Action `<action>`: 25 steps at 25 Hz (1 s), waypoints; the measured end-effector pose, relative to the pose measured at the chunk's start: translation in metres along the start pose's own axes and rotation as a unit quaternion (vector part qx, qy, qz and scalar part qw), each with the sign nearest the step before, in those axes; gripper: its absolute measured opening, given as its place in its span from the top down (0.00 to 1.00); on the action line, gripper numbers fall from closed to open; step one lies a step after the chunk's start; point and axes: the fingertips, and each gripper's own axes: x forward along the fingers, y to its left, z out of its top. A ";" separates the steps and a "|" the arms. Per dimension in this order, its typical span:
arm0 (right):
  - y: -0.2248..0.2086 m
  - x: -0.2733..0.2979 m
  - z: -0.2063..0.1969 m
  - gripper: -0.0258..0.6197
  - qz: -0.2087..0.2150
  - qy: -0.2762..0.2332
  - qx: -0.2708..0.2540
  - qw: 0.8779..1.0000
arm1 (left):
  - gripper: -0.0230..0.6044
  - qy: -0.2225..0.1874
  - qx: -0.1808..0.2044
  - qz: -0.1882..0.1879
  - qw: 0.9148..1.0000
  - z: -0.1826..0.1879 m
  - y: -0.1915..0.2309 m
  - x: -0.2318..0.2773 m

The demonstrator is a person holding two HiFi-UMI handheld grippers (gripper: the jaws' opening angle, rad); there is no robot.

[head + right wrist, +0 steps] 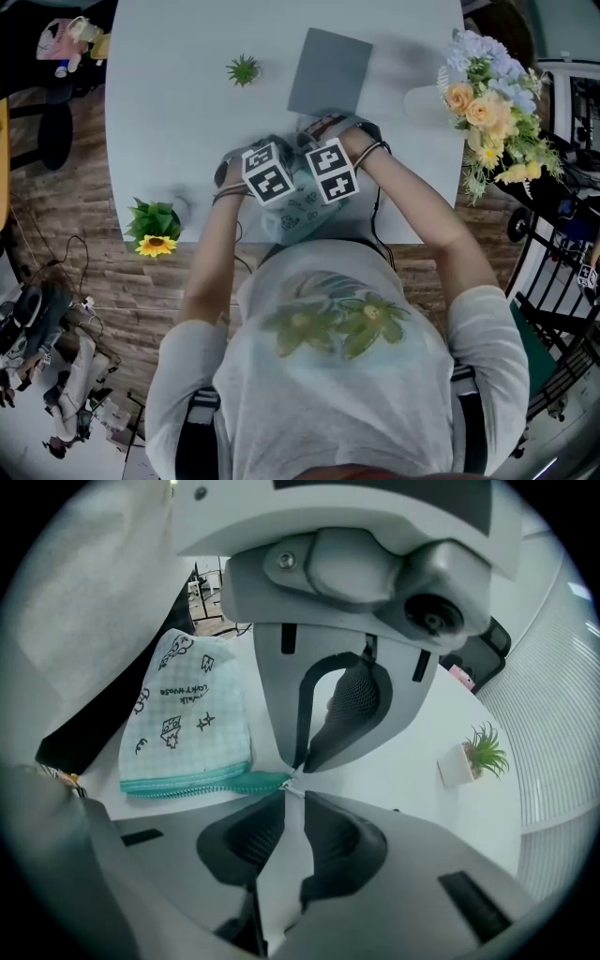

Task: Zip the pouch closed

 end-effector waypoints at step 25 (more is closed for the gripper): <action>0.010 0.000 -0.007 0.93 0.008 -0.027 0.132 0.991 | 0.93 -0.054 -0.074 -0.006 0.996 0.003 0.003 -0.002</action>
